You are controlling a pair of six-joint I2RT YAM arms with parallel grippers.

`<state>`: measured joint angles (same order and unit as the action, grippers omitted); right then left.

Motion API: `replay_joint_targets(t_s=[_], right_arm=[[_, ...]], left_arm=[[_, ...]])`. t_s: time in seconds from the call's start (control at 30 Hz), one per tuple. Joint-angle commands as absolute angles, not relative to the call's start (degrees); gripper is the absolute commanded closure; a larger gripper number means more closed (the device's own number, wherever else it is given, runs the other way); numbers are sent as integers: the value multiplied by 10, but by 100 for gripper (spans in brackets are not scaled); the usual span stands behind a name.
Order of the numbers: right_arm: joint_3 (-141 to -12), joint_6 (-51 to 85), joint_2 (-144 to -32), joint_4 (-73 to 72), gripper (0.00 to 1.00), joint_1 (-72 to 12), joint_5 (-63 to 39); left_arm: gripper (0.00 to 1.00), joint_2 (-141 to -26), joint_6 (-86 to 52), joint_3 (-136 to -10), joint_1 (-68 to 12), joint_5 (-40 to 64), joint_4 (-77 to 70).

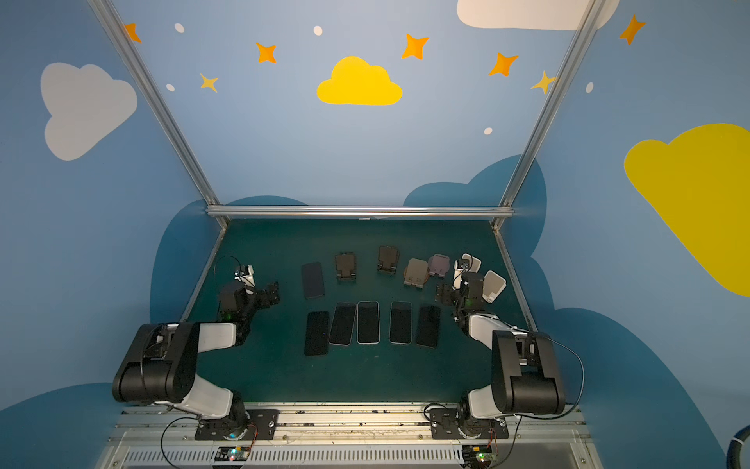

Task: Remove the phone from the phone stand
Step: Reset both arms

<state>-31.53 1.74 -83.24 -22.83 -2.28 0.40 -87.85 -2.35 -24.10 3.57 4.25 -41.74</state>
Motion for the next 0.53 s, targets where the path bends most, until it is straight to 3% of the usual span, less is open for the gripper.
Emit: replay_joint_targets(t_s=[0.0, 0.5], right_arm=[[-319, 22, -833, -225, 7, -27, 11], [-321, 20, -834, -224, 7, -31, 17]], left_arm=[[0, -871, -19, -246, 34, 41, -415], [0, -871, -19, -246, 34, 41, -415]])
